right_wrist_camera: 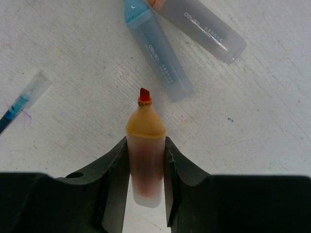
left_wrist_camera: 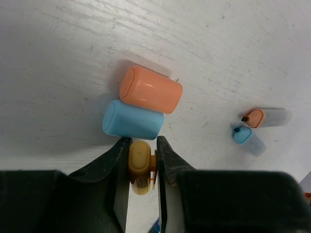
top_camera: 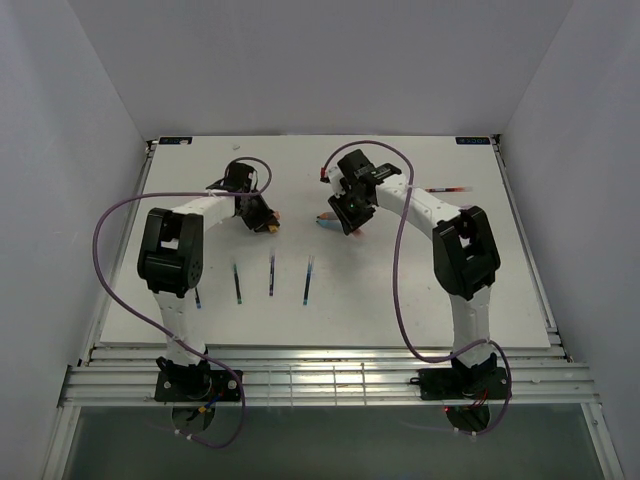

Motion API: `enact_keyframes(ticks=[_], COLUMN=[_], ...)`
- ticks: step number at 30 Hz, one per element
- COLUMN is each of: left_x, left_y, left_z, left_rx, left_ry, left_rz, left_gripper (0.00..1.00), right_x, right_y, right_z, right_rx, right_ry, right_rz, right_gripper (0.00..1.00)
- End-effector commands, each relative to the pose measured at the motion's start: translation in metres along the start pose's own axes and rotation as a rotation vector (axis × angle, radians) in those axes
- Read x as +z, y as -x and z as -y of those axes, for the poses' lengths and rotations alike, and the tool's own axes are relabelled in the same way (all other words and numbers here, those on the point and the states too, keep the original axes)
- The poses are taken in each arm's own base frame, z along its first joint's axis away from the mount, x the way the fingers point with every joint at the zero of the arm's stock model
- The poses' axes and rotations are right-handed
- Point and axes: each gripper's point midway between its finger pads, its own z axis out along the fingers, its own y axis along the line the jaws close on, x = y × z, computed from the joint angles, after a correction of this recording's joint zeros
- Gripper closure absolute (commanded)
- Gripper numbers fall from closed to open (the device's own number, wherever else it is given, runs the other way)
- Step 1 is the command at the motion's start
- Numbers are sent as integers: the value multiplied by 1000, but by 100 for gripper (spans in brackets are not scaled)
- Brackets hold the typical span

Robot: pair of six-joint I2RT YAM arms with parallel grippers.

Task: Open the pen caps

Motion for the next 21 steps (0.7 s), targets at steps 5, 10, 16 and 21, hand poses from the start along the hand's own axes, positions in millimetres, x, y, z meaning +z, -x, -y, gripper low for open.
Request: enact_keyframes(ticks=[5, 10, 16, 21], left_x=[-17, -20, -23, -26], left_y=[11, -8, -12, -10], left_z=[17, 3, -2, 2], left_rx=[10, -5, -23, -128], left_ry=[-101, -101, -94, -105], left_rz=[55, 43, 58, 71], left_gripper=[100, 100, 100, 100], right_x=[3, 11, 21, 32], right_y=[14, 23, 30, 25], right_z=[-14, -23, -31, -28], right_rx=[-78, -91, -121, -148], right_ry=[17, 28, 18, -9], right_rz=[15, 33, 27, -3], right_gripper=[92, 92, 92, 92])
